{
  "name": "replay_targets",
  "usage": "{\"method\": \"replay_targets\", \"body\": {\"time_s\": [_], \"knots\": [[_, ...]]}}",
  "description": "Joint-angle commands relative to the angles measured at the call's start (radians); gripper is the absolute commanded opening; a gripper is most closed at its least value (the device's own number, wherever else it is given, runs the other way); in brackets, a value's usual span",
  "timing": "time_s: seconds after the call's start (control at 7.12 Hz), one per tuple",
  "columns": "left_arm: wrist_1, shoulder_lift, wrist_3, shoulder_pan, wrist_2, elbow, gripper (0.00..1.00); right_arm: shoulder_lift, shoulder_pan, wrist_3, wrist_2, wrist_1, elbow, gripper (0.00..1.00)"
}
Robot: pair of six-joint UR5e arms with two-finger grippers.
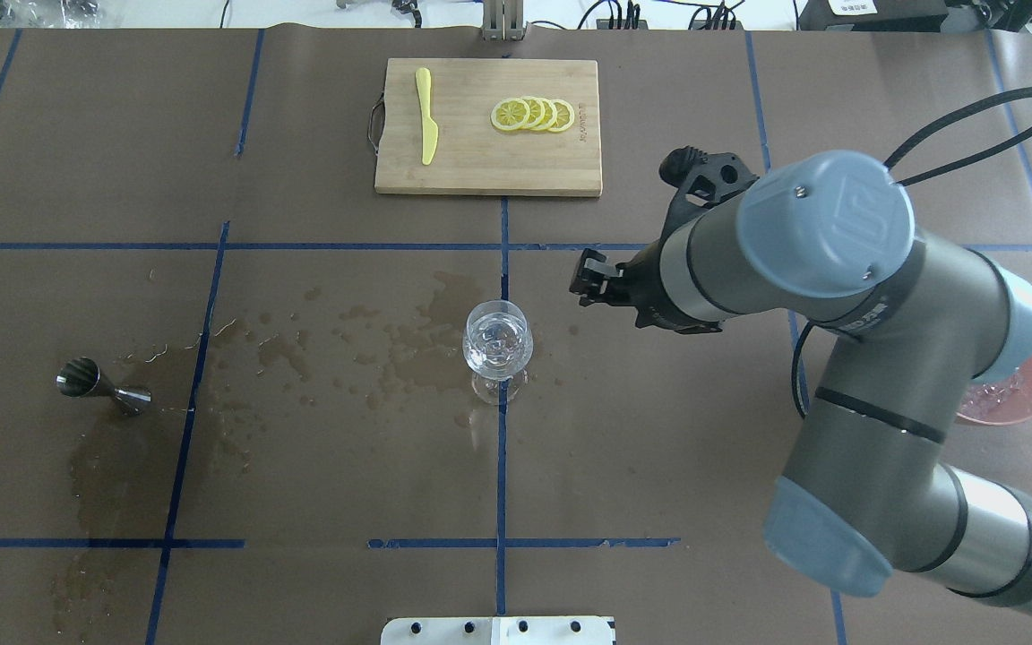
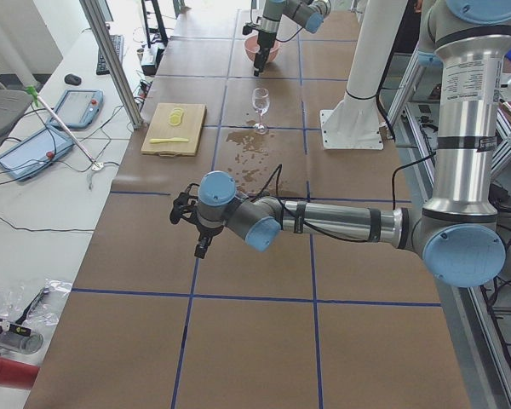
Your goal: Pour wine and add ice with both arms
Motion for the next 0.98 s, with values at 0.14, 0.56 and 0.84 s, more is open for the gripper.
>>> {"method": "replay_targets", "body": {"time_s": [0.14, 0.56, 0.84], "knots": [[-0.001, -0.001, 0.002, 0.001, 0.000, -0.002, 1.00, -0.242, 0.304, -0.343, 0.260, 0.001, 0.038, 1.00], [-0.001, -0.001, 0.007, -0.001, -0.001, -0.017, 1.00, -0.374, 0.620, -0.838, 0.453, -0.002, -0.080, 1.00], [-0.001, 0.000, 0.010, -0.003, -0.003, -0.035, 1.00, -0.394, 0.798, -1.229, 0.509, -0.002, -0.261, 1.00]]}}
